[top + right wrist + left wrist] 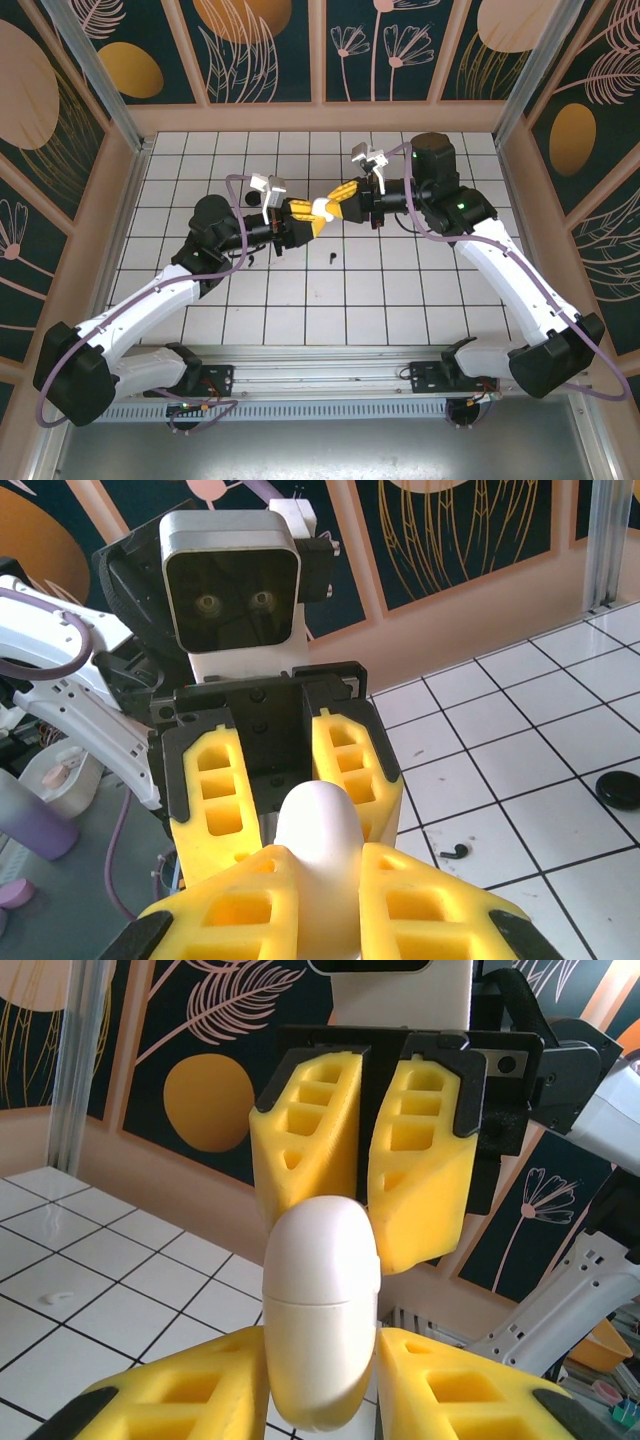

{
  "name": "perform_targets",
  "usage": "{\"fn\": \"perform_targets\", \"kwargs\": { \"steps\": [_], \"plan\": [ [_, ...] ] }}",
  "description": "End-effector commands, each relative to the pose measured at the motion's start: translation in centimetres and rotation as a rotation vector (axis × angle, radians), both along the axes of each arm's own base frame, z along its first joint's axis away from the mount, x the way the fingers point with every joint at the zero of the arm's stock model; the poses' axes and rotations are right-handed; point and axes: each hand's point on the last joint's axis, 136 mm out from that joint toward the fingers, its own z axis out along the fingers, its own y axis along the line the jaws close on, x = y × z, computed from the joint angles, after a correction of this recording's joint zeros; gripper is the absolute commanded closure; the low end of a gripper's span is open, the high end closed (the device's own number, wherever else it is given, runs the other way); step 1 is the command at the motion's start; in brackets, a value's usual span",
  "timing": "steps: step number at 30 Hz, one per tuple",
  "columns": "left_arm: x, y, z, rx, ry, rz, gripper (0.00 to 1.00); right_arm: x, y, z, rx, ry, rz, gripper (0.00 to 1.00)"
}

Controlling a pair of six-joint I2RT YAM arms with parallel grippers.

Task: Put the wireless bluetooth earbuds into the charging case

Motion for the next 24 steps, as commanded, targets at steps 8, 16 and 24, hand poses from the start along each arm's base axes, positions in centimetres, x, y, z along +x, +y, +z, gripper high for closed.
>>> {"fn": "perform_targets", "kwargs": {
  "steps": [8, 16, 24],
  "plan": [
    [-0.4, 0.0, 1.3, -0.033, -0.037, -0.027, 0.82, -0.8, 0.5, -0.3, 0.019, 0.01, 0.063, 0.99],
    [-0.5, 0.2, 0.9, -0.011, -0.068, -0.01, 0.97, 2.1, 0.8, -1.6, -0.016, 0.071, -0.07, 0.67],
    [-0.4, 1.0, 0.2, 0.028, -0.123, 0.052, 1.0, 7.6, -0.1, -5.8, -0.123, 0.245, -0.282, 0.57]
  ]
}}
